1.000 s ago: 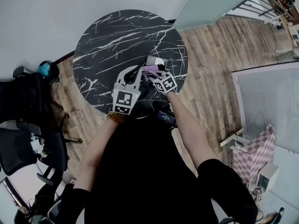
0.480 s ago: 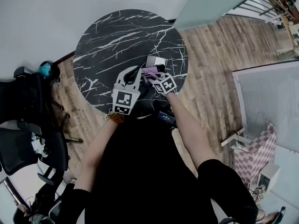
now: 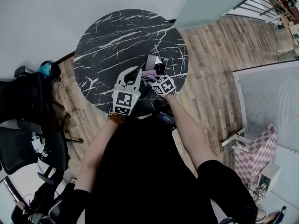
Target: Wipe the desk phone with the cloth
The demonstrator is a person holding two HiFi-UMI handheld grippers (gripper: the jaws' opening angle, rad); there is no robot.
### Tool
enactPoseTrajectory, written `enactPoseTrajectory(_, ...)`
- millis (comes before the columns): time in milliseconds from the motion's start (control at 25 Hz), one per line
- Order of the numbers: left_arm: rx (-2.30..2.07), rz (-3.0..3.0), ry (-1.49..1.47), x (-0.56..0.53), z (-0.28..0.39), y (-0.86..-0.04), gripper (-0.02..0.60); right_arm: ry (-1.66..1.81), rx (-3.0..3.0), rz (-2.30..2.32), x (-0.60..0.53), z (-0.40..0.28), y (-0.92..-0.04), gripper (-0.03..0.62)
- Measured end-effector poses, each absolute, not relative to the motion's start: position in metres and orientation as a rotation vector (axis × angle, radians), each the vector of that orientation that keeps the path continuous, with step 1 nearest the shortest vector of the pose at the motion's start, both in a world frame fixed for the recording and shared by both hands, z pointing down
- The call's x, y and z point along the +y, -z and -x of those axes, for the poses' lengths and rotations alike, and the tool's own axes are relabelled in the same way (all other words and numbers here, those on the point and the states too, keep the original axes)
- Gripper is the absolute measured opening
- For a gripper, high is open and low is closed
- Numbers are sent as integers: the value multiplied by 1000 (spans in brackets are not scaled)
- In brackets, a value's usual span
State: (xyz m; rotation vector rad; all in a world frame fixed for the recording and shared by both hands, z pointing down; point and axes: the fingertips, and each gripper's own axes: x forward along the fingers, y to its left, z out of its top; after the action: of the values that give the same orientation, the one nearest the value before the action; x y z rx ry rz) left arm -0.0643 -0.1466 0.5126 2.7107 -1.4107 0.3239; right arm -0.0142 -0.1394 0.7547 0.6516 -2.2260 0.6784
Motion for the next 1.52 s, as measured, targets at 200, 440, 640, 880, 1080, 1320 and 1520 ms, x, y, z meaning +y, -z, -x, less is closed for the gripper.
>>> enactPoseTrajectory(200,-1412,-2709,-326,-144,65,-513,20,-706,-2218,-623,-131,16,-762,74)
enactPoseTrajectory(440,-1410,-2715,-328,-142,63,-512,20,-707,-2205,-615,-126,17,-760,74)
enactPoseTrajectory(640,-1407,-2716,-327,-142,63,-512,20,-708,-2200,-603,-121,19,-762,74)
enactPoseTrajectory(880,-1399,-2721,-337,-140,63,-512,20,-716,-2190,-592,-112,21,-766,74)
enactPoseTrajectory(1080,-1376,-2722,-334,-137,63,-512,20,-717,-2154,-593,-106,21,-774,74)
enactPoseTrajectory(1320,-1315,-2718,-305,-127,56,-511,20,-700,-2087,-585,-103,22,-770,75)
enactPoseTrajectory(1520,-1296,-2678,-302,-119,49,-513,20,-698,-2190,-607,-109,27,-739,75)
